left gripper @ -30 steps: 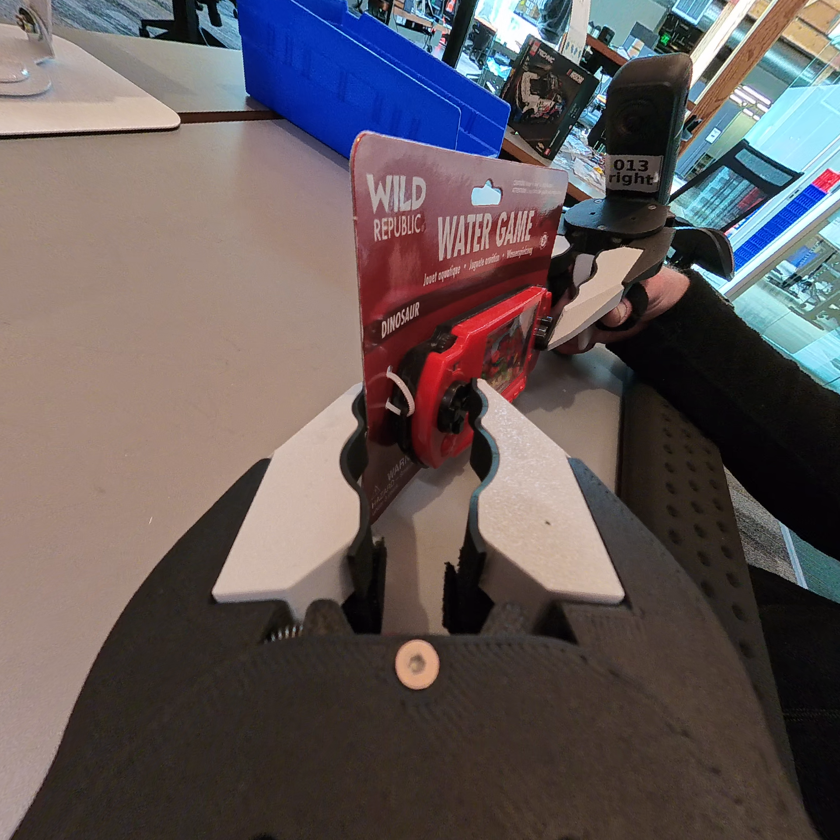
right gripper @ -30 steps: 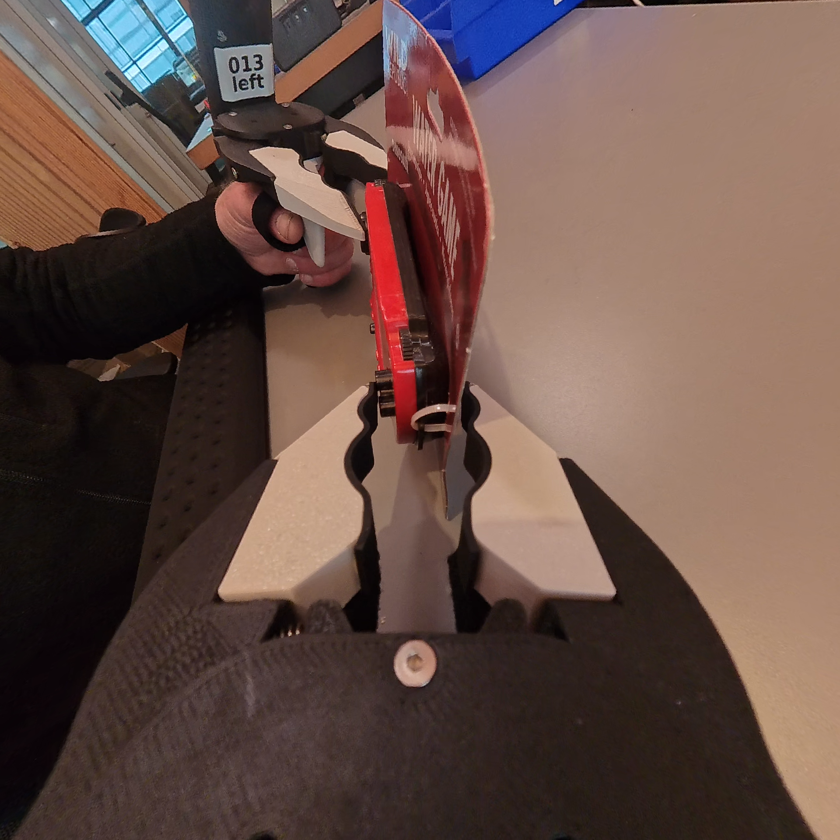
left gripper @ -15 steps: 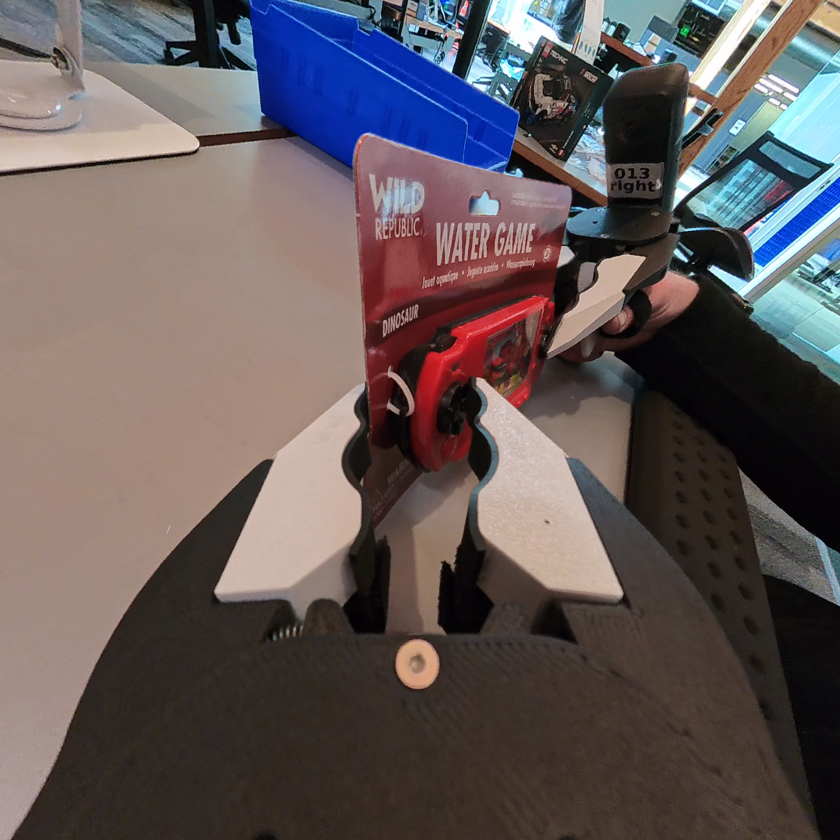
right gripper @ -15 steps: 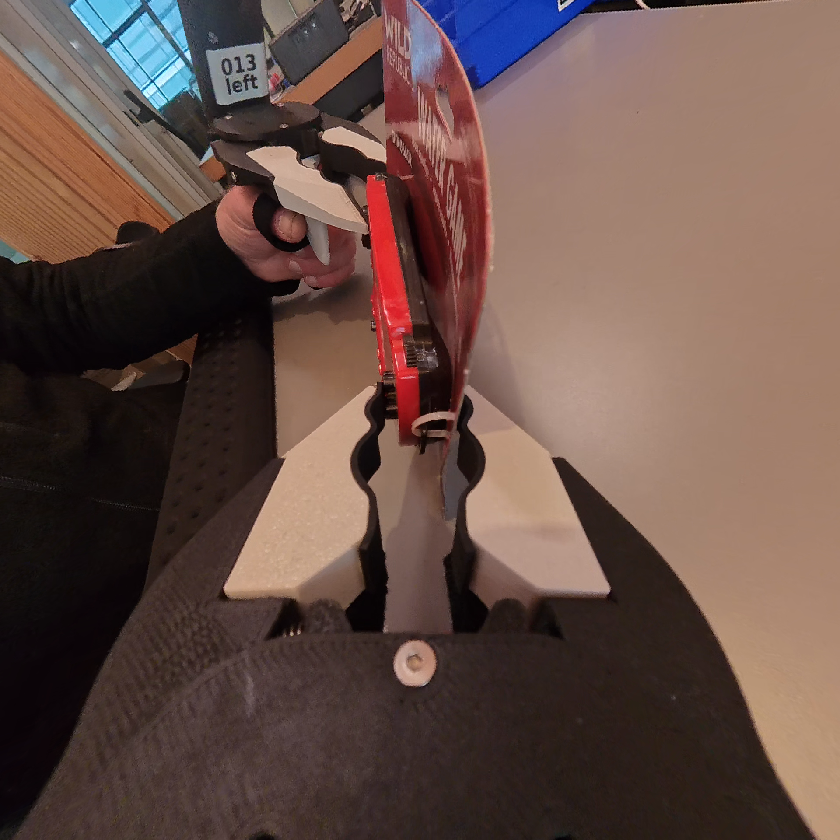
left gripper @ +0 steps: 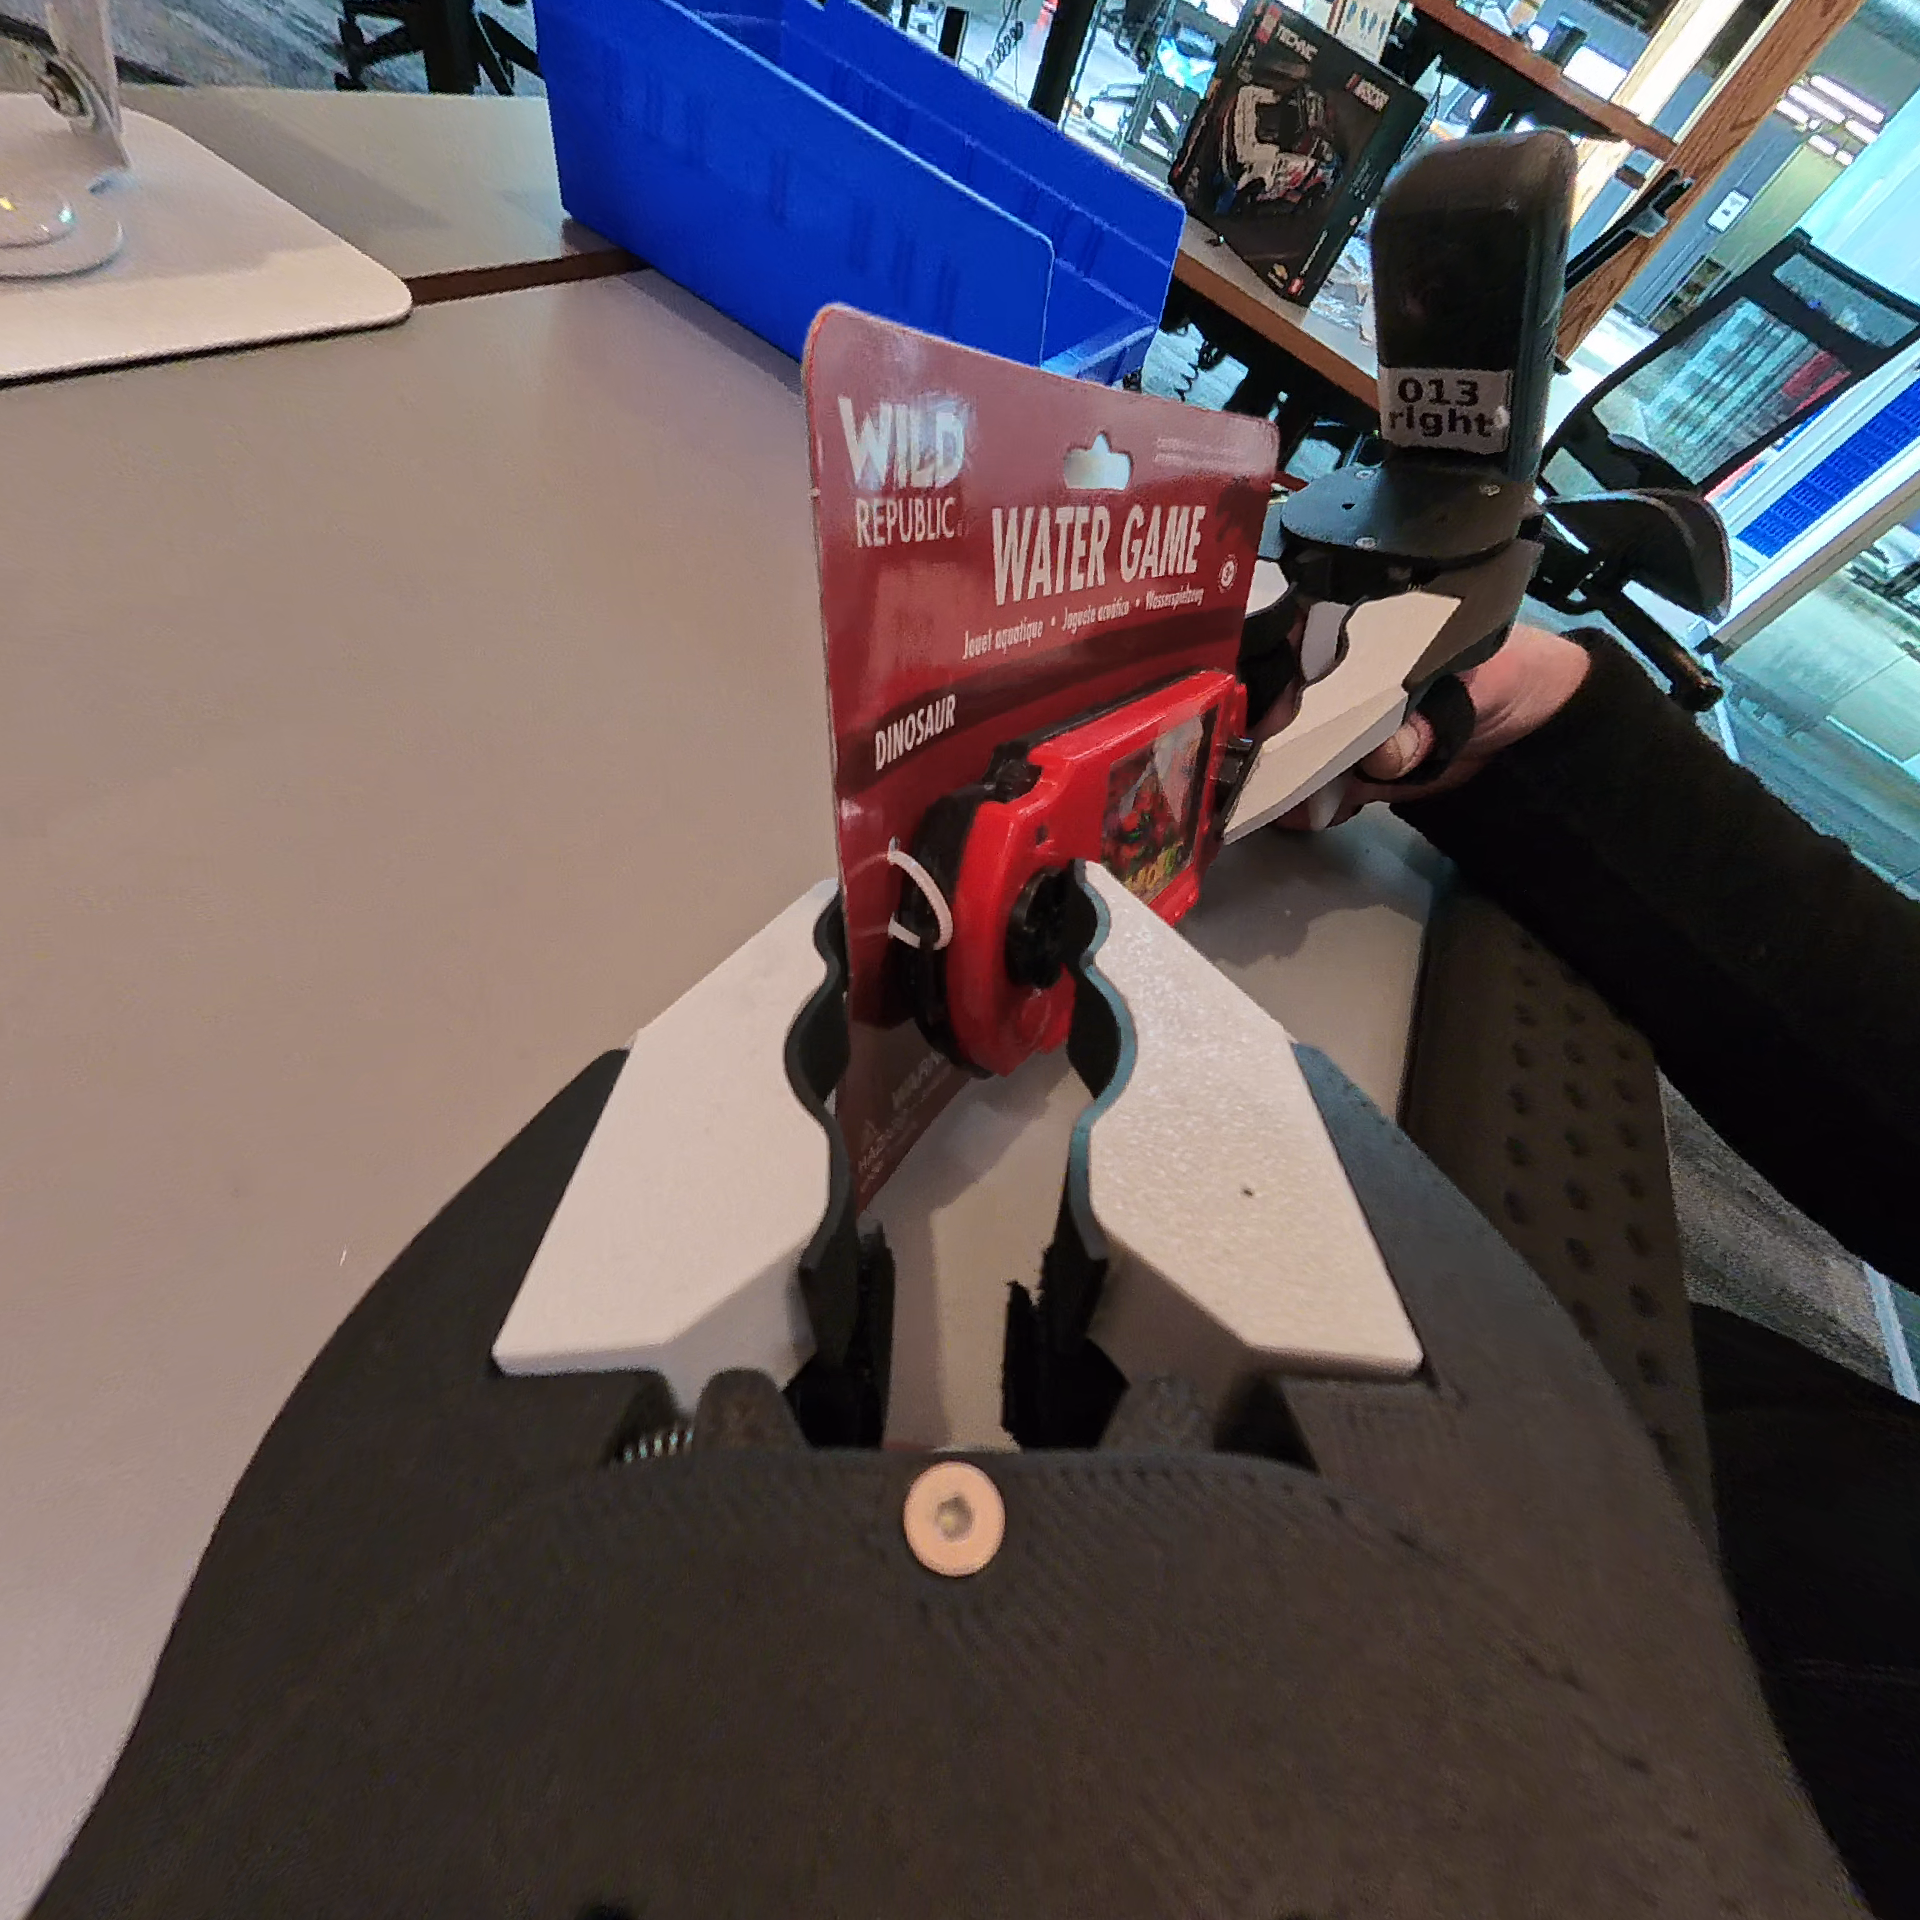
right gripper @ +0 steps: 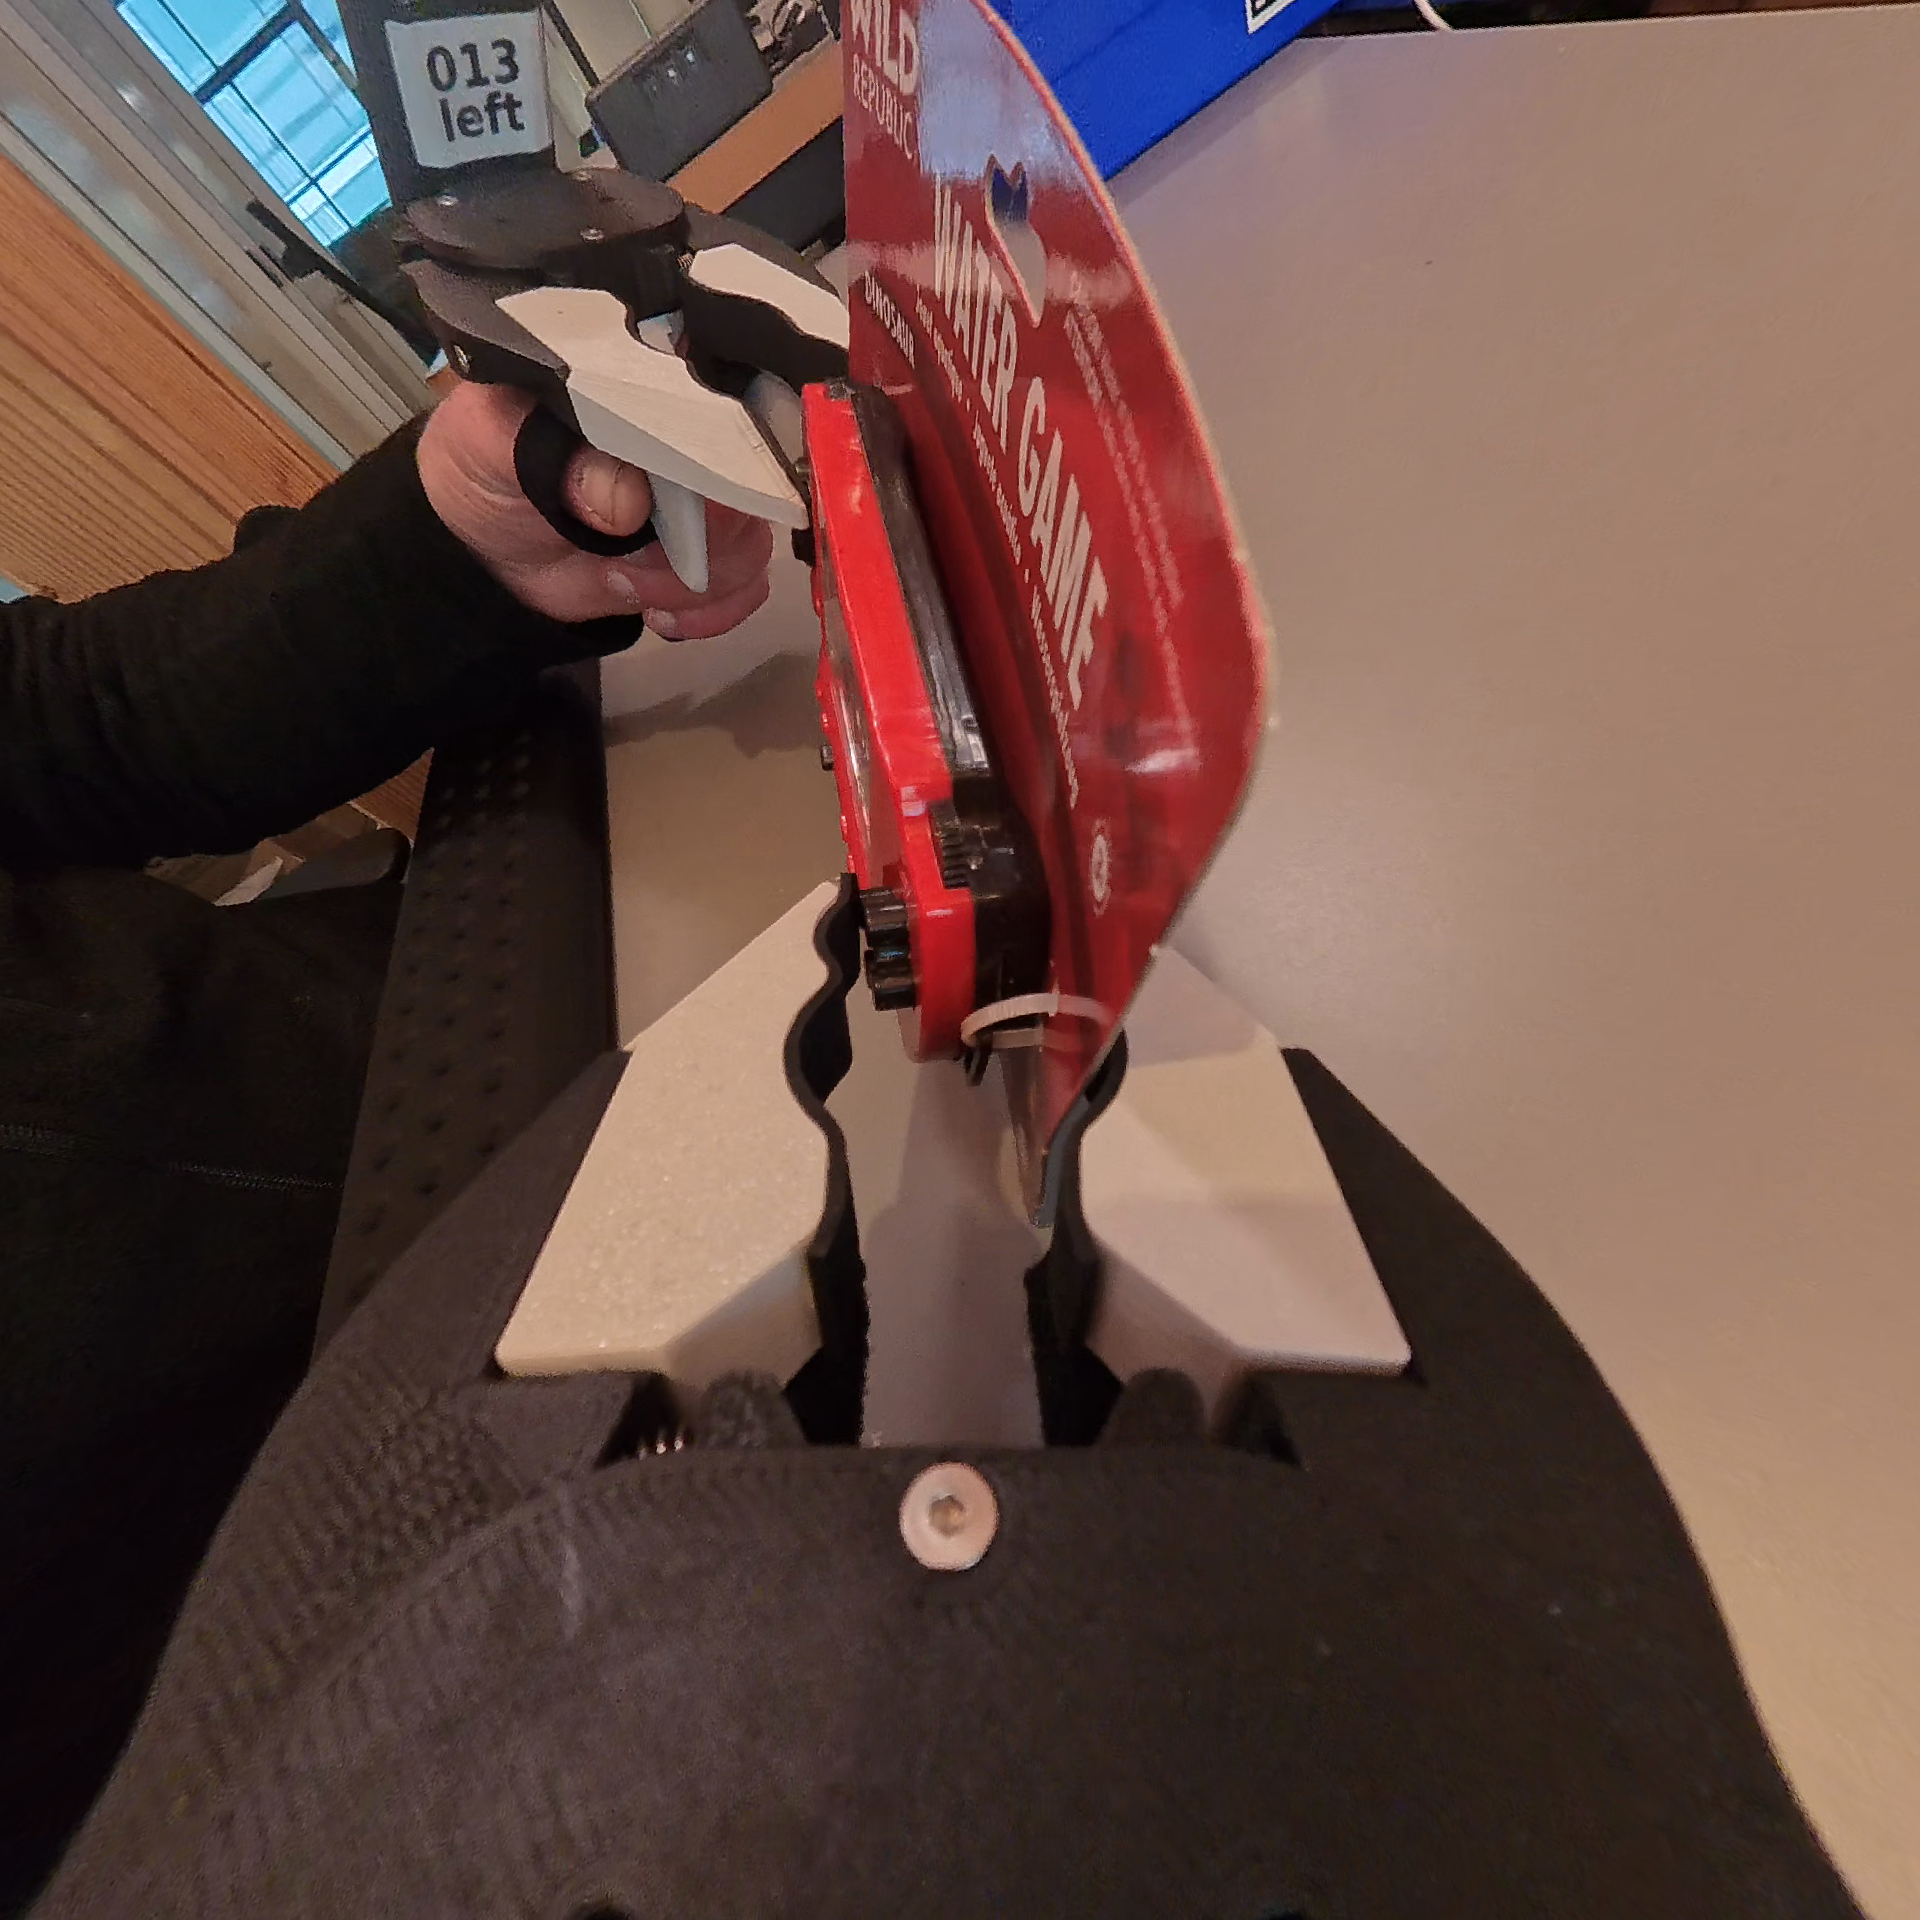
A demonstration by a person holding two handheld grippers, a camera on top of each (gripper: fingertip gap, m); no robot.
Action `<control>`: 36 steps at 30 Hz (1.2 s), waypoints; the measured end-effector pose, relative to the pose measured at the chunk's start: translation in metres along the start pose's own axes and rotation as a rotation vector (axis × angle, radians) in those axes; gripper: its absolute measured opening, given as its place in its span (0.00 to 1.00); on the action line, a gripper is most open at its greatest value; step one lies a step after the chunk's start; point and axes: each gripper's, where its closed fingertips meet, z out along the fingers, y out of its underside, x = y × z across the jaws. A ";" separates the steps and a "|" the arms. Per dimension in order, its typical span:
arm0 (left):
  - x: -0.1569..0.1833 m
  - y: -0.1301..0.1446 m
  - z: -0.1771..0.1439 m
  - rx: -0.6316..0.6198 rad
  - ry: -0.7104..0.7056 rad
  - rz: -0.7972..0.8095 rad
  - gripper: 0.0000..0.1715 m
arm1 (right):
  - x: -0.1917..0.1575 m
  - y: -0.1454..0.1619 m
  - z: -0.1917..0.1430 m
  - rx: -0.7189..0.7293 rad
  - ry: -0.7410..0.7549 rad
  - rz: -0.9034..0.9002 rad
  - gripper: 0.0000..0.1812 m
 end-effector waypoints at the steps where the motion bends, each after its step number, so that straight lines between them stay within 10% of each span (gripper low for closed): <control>1: 0.000 0.001 0.000 -0.011 0.000 0.001 0.22 | 0.000 -0.001 0.000 0.005 -0.002 0.001 0.19; 24: 0.002 -0.005 0.000 -0.021 -0.010 -0.026 0.23 | 0.002 -0.011 -0.007 0.077 -0.012 0.039 0.18; 36: 0.012 -0.053 0.016 -0.145 -0.058 0.101 0.22 | 0.017 -0.019 -0.019 0.162 -0.003 0.148 0.17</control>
